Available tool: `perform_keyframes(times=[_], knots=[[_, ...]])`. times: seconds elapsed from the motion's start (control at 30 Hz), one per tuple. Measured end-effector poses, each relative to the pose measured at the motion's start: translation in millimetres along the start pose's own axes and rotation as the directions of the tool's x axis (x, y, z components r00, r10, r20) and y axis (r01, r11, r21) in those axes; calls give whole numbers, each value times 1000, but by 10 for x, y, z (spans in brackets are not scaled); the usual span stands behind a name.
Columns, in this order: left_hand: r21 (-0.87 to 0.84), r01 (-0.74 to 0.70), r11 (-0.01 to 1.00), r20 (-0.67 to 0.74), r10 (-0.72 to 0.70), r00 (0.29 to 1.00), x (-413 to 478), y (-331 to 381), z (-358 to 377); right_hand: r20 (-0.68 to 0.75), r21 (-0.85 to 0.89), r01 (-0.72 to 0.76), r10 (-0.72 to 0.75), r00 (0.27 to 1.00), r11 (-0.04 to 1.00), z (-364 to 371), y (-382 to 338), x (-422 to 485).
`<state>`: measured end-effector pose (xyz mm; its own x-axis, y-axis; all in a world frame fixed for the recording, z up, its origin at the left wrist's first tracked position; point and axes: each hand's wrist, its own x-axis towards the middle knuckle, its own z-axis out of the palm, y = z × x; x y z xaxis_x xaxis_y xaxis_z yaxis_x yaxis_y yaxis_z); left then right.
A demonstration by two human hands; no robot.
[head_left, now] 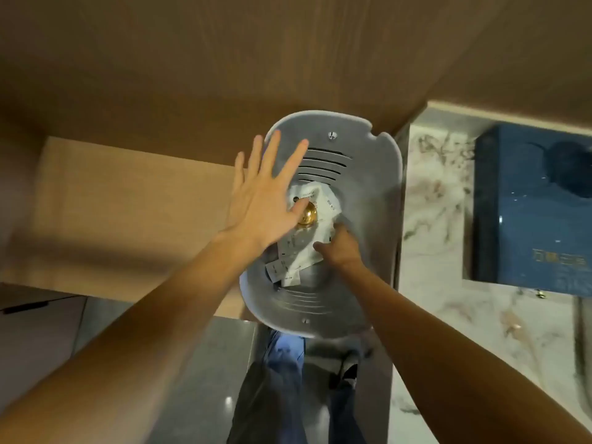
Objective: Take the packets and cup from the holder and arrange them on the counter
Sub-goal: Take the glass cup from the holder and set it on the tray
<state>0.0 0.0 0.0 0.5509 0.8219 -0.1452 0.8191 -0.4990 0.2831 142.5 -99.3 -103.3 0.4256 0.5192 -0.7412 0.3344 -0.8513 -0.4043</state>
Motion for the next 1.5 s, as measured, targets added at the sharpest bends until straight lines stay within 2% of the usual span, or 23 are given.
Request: perform_keyframes(times=[0.07,0.1,0.17,0.27,0.43,0.5,0.6,0.73,0.8,0.83,0.9,0.93,1.03,1.07,1.17,1.27,1.37,1.43,1.5], knots=[[32,-132,991,-58,134,989,121,-49,51,24,175,-147,144,989,974,107,32,208],[74,-175,982,-66,180,981,168,-82,77,62,298,-234,226,972,925,176,82,330],[194,-237,952,-30,247,969,227,-197,139,184,509,-390,346,920,767,328,183,515],[293,-179,939,-16,192,981,281,-392,272,324,649,-543,452,831,533,526,322,748],[12,-103,995,-119,104,987,339,-400,491,425,693,-623,493,759,363,967,529,1162],[-62,-108,992,-143,98,985,351,-420,543,413,715,-619,516,750,326,1120,581,1341],[-79,-116,990,-158,103,982,374,-447,576,351,756,-572,541,765,318,1221,547,1457],[-72,-101,992,-179,87,980,376,-434,605,219,772,-511,598,771,377,1227,441,1411],[-64,-119,991,-195,104,975,374,-448,628,254,767,-522,569,782,374,1206,444,1442],[-59,-132,989,-197,118,973,377,-461,637,278,790,-520,566,776,325,1184,443,1434],[-52,-130,990,-176,119,977,381,-492,641,272,812,-497,556,786,306,1172,489,1416],[-53,-118,992,-162,108,981,382,-500,638,252,811,-485,552,795,328,1114,473,1353],[-62,-108,992,-137,99,986,382,-508,638,232,818,-446,501,834,364,836,387,1024],[-77,-104,992,-129,93,987,376,-511,634,190,813,-402,460,867,421,714,330,883],[-198,-103,975,-81,89,993,353,-515,604,-15,761,-140,233,972,633,338,149,400],[-383,-59,922,-53,41,998,262,-420,491,-51,739,39,-1,999,672,-93,-95,-75],[-625,69,778,-24,-107,994,97,-214,288,-37,703,176,-211,977,689,-451,-293,-401],[-743,71,666,-3,-109,994,-32,-69,148,-44,707,253,-316,948,660,-582,-394,-552],[-853,60,518,24,-76,997,-126,47,59,-41,737,271,-359,932,619,-638,-476,-650]])
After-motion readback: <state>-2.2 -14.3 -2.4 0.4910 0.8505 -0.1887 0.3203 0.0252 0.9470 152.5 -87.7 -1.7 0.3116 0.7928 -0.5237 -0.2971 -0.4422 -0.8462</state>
